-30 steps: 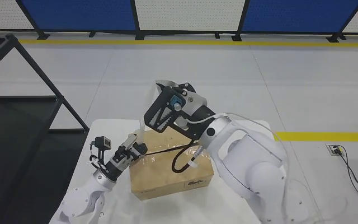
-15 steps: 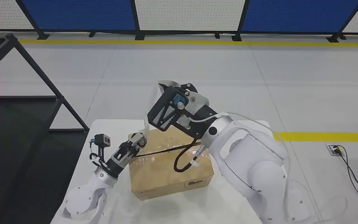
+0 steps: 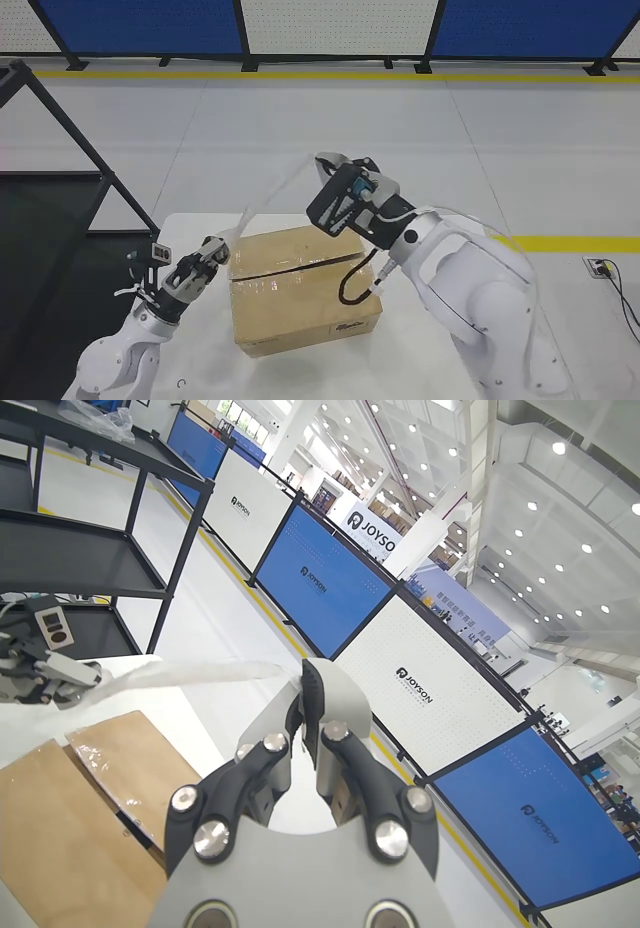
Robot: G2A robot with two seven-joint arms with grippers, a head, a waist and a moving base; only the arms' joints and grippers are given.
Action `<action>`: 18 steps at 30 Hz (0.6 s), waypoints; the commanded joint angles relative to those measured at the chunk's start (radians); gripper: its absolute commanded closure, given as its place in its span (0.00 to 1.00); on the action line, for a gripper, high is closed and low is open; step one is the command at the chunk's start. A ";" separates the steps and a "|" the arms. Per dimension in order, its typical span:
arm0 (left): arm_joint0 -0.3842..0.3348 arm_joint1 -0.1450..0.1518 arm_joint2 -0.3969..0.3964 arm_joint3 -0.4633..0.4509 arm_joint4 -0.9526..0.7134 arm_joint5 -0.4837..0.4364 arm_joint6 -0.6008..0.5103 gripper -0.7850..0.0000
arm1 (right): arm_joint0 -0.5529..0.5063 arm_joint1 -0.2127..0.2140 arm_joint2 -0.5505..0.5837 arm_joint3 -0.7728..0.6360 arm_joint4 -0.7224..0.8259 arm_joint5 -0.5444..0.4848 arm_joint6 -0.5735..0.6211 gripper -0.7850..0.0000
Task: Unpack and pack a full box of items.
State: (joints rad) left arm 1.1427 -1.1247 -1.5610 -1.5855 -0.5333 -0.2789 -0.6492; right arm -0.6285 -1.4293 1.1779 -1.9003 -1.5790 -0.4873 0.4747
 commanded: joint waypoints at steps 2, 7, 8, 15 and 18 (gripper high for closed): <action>0.013 0.007 -0.035 -0.024 0.020 0.023 -0.018 1.00 | -0.033 0.009 0.043 0.007 0.016 -0.038 -0.021 0.00; 0.022 0.016 -0.082 -0.064 0.040 0.063 -0.024 1.00 | -0.083 0.023 0.112 0.026 0.076 -0.103 -0.071 0.00; 0.022 0.017 -0.090 -0.070 0.047 0.067 -0.021 1.00 | -0.092 0.026 0.127 0.028 0.084 -0.109 -0.079 0.00; -0.013 0.033 -0.136 -0.096 0.170 0.123 -0.025 1.00 | -0.152 0.042 0.206 0.025 0.107 -0.088 -0.088 0.00; -0.039 0.039 -0.138 -0.108 0.255 0.149 -0.016 1.00 | -0.166 0.043 0.228 0.028 0.141 -0.029 -0.033 0.00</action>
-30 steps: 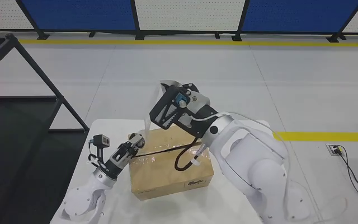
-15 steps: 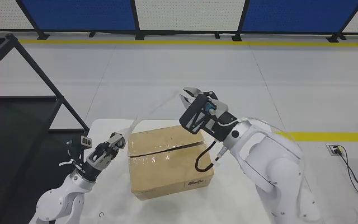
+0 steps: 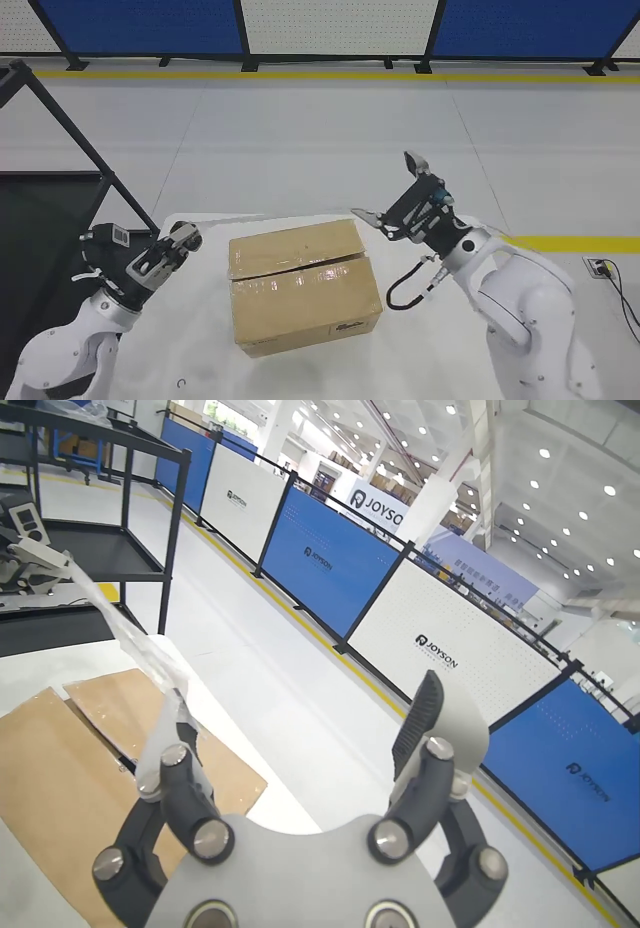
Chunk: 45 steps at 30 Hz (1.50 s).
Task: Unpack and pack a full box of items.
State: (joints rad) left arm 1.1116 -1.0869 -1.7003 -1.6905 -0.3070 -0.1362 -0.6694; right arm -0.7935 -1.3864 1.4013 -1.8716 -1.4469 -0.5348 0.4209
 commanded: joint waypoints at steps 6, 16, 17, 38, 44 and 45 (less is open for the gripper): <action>-0.048 0.006 0.025 -0.004 0.069 0.030 0.002 1.00 | -0.023 0.009 0.007 -0.025 0.022 -0.002 0.026 0.00; -0.055 0.007 0.039 -0.002 0.084 0.022 0.068 1.00 | -0.035 0.021 0.007 -0.027 0.025 -0.003 0.047 0.00; -0.053 0.007 0.039 -0.004 0.083 0.024 0.073 1.00 | -0.036 0.021 0.009 -0.026 0.035 0.009 0.059 0.00; 0.084 0.011 0.074 -0.063 0.155 0.009 0.107 1.00 | -0.058 0.030 0.006 -0.077 0.073 0.093 0.114 0.00; 0.158 0.010 0.080 -0.089 0.185 0.023 0.134 1.00 | -0.053 0.032 -0.001 -0.058 0.102 0.132 0.124 0.00; 0.167 0.010 0.081 -0.091 0.187 0.027 0.144 1.00 | -0.051 0.032 -0.011 -0.054 0.106 0.129 0.130 0.00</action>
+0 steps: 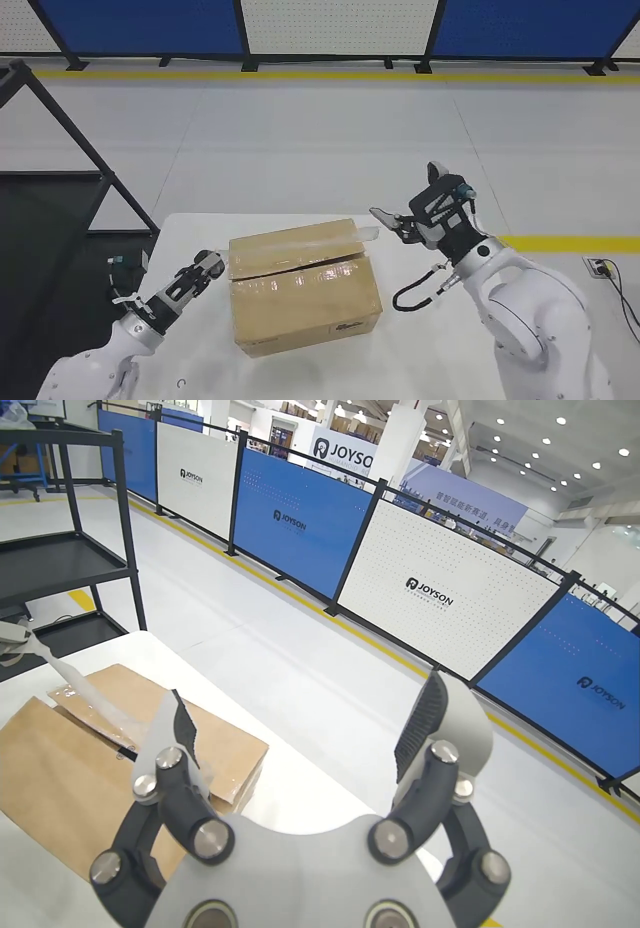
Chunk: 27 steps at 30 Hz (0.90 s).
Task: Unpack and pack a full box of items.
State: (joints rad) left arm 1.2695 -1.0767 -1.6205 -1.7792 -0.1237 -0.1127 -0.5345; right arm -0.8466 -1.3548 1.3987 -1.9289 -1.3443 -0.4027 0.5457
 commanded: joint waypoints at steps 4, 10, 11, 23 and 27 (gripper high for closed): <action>0.039 -0.002 0.011 -0.013 0.034 0.023 0.049 1.00 | 0.023 -0.001 -0.061 0.034 0.012 -0.027 0.050 0.00; 0.066 -0.005 0.025 -0.024 0.071 0.053 0.094 1.00 | 0.045 0.000 -0.101 0.052 0.004 -0.053 0.092 0.00; 0.069 -0.005 0.028 -0.024 0.073 0.059 0.094 1.00 | 0.045 0.000 -0.101 0.052 0.004 -0.053 0.092 0.00; 0.070 -0.007 0.046 -0.019 0.075 0.105 0.071 1.00 | 0.028 0.000 -0.165 0.097 0.003 -0.062 0.092 0.00; 0.066 -0.008 0.054 -0.012 0.074 0.116 0.066 1.00 | 0.042 -0.002 -0.195 0.128 0.011 -0.062 0.109 0.00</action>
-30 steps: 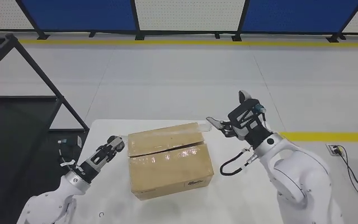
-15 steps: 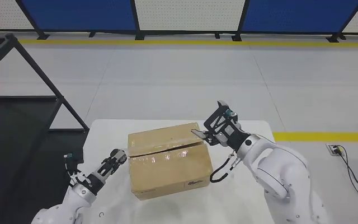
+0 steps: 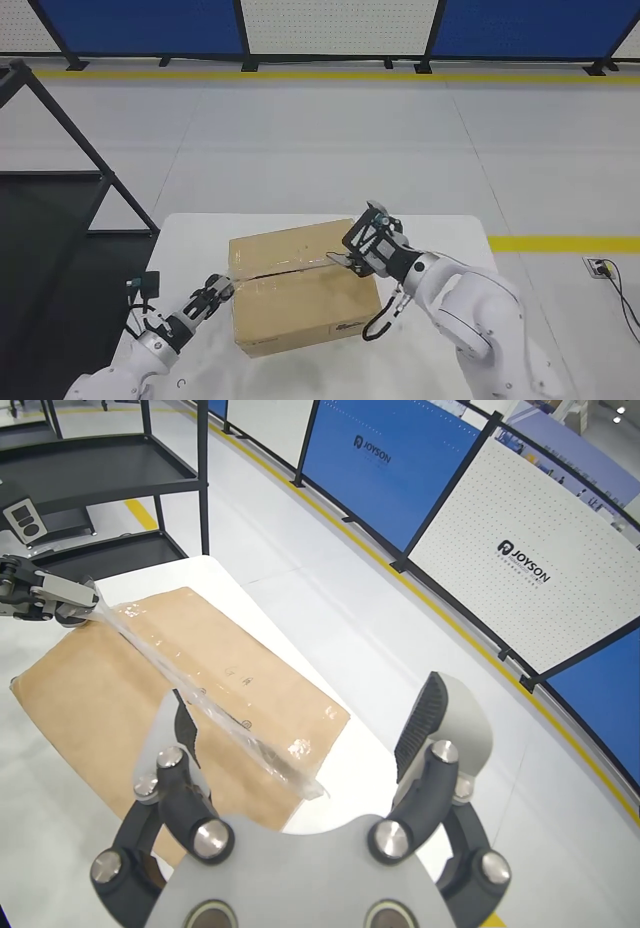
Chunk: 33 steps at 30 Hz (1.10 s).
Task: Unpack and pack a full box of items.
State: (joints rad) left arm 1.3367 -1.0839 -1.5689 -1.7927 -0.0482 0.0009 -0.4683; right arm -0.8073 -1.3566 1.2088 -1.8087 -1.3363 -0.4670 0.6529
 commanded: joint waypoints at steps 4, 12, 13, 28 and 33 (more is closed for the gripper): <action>-0.005 -0.001 0.011 0.007 0.004 0.012 -0.001 1.00 | 0.018 -0.003 -0.035 0.042 -0.005 0.017 0.030 0.00; -0.012 -0.003 0.019 0.017 0.006 0.020 0.010 1.00 | 0.034 -0.007 -0.080 0.098 -0.090 0.094 0.061 0.00; -0.013 -0.004 0.020 0.017 0.006 0.020 0.012 1.00 | 0.035 -0.008 -0.083 0.099 -0.091 0.098 0.061 0.00; -0.020 -0.006 0.021 0.021 -0.001 0.003 0.023 1.00 | 0.024 0.011 -0.102 0.079 -0.029 -0.160 0.052 0.65; -0.021 -0.007 0.023 0.024 -0.004 0.002 0.020 1.00 | 0.048 0.001 -0.138 0.113 -0.027 -0.081 0.039 0.91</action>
State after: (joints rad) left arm 1.3159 -1.0909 -1.5459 -1.7685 -0.0513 0.0034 -0.4488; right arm -0.7632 -1.3532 1.0758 -1.7021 -1.3637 -0.5713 0.6969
